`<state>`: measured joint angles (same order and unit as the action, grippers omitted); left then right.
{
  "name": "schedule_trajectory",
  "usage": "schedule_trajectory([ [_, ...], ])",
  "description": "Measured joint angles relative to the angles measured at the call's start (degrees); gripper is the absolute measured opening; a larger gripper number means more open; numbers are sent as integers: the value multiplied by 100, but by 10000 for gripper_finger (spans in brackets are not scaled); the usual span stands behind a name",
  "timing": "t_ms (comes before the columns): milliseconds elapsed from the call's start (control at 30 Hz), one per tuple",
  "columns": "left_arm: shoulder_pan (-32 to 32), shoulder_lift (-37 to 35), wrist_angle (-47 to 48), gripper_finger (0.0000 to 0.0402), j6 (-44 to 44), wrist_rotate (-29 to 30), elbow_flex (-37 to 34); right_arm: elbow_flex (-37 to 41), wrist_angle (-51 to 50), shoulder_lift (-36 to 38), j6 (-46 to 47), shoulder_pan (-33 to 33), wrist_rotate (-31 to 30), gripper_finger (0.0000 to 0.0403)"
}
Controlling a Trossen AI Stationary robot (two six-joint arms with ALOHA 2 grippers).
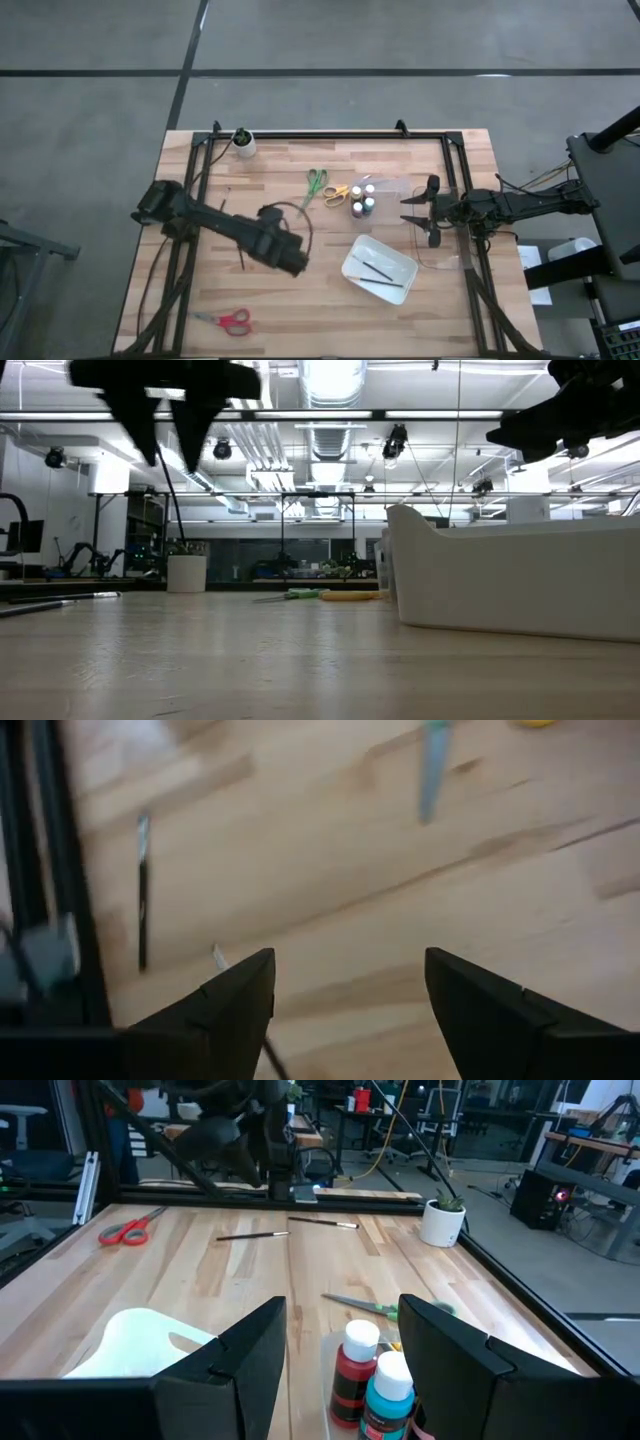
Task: Pick & Place Paint Supplies
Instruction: Put the black paintbrush into the white bin
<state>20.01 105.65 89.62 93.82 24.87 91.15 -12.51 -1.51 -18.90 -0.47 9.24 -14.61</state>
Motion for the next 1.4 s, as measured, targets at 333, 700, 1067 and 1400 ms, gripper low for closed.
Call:
schedule_trajectory([
  [333, 784, -760, -274, 235, 2701, -746, -1371, -2, 0, 0, 2, 2, 0, 191],
  [700, 881, -1668, -2566, 235, 4129, -1706, -3806, 0, 2, 0, 1, 1, 0, 191],
  [1067, 879, -1946, -3987, 235, 4140, -1894, -4996, 0, 2, 0, 2, 0, -1, 191],
  [1400, 869, -1970, -4377, 235, 3789, -1929, -5289, 0, 4, 0, 2, 1, -2, 191],
])
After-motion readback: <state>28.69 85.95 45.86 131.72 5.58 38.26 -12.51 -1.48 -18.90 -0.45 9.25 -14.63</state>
